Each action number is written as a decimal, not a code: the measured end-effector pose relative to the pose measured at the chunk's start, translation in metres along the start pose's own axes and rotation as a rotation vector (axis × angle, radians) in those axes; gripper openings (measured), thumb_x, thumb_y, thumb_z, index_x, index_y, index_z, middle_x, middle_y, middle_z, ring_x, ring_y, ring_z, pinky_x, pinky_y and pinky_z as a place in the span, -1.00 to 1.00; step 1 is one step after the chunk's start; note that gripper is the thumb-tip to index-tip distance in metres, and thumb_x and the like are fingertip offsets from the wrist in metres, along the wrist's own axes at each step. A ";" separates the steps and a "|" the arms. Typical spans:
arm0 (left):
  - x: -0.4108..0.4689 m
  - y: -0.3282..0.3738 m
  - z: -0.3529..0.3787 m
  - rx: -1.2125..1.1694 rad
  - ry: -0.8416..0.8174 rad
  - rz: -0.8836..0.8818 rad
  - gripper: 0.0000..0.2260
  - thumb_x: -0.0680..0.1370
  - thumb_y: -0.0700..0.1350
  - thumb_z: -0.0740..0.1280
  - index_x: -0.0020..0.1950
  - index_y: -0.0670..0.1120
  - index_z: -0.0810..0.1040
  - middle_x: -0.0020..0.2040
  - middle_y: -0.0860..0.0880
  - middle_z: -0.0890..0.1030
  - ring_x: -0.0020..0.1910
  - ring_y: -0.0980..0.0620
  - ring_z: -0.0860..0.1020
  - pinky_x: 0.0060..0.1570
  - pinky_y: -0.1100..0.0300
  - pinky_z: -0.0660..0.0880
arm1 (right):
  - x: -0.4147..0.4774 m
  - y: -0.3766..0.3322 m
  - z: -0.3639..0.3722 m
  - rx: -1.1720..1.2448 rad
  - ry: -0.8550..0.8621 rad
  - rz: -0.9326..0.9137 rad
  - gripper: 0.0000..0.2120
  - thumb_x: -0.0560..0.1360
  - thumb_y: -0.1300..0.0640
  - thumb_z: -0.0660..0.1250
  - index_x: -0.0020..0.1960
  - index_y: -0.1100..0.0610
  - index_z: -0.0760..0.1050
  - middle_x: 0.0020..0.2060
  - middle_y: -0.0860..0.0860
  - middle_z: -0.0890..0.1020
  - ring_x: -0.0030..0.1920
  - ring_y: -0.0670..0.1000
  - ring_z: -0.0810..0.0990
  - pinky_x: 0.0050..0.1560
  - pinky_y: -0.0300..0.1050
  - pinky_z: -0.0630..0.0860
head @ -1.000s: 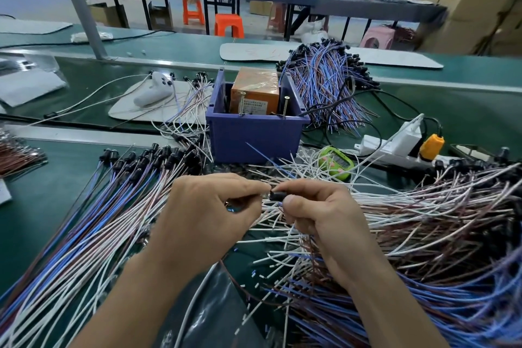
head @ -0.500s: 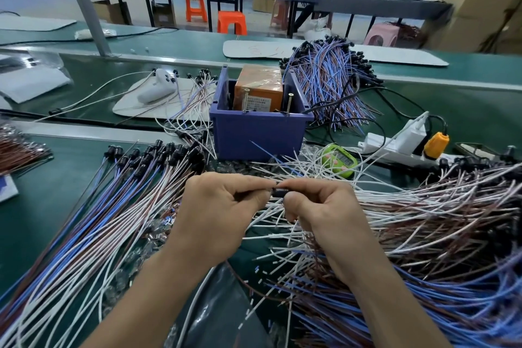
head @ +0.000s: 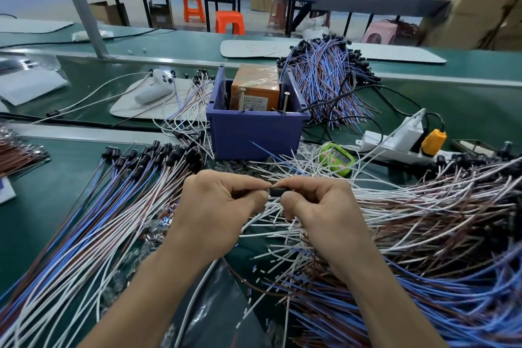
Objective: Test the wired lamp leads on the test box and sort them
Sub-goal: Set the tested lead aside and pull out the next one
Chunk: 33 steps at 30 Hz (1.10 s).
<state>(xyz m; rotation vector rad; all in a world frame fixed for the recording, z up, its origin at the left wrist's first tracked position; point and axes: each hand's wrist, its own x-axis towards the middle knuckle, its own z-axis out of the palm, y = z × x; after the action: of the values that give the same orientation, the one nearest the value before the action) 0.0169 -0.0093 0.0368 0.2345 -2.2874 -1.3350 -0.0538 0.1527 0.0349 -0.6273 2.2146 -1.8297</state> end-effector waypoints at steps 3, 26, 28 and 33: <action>0.003 -0.002 0.000 -0.108 -0.025 -0.070 -0.68 0.48 -0.25 0.54 -0.07 0.23 0.74 -0.33 0.06 0.72 -0.31 0.05 0.72 -0.19 0.13 0.68 | 0.000 0.000 -0.001 0.017 -0.010 -0.008 -0.73 0.53 0.29 0.42 -0.09 -0.07 0.73 -0.46 -0.03 0.61 -0.49 -0.20 0.43 -0.42 -0.37 0.35; -0.004 0.017 -0.001 -0.314 0.109 0.106 -0.73 0.39 -0.30 0.60 -0.12 0.08 0.78 -0.21 0.11 0.75 -0.22 0.13 0.73 -0.18 0.37 0.59 | 0.004 -0.007 -0.014 0.867 -0.337 0.268 -0.80 0.38 0.32 0.29 -0.11 0.24 0.67 -0.27 0.18 0.60 -0.33 0.02 0.49 -0.24 -0.13 0.33; -0.006 0.019 -0.001 -0.305 0.072 0.154 -0.73 0.39 -0.30 0.60 -0.08 0.06 0.77 -0.19 0.13 0.75 -0.20 0.14 0.73 -0.17 0.37 0.59 | 0.003 -0.006 -0.015 0.873 -0.363 0.267 -0.78 0.38 0.33 0.25 -0.12 0.23 0.67 -0.28 0.16 0.60 -0.31 0.00 0.50 -0.20 -0.10 0.29; -0.010 0.021 -0.001 -0.285 0.046 0.242 -0.76 0.40 -0.29 0.54 -0.05 0.02 0.75 -0.14 0.16 0.76 -0.15 0.16 0.73 -0.14 0.37 0.60 | 0.004 -0.003 -0.015 0.866 -0.363 0.264 -0.81 0.32 0.30 0.34 -0.14 0.20 0.70 -0.28 0.13 0.63 -0.26 -0.03 0.56 -0.18 -0.21 0.39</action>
<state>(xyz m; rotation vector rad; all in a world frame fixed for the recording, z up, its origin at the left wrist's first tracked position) 0.0279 0.0048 0.0523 -0.1026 -1.9834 -1.4853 -0.0627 0.1641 0.0418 -0.4042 1.0532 -2.0602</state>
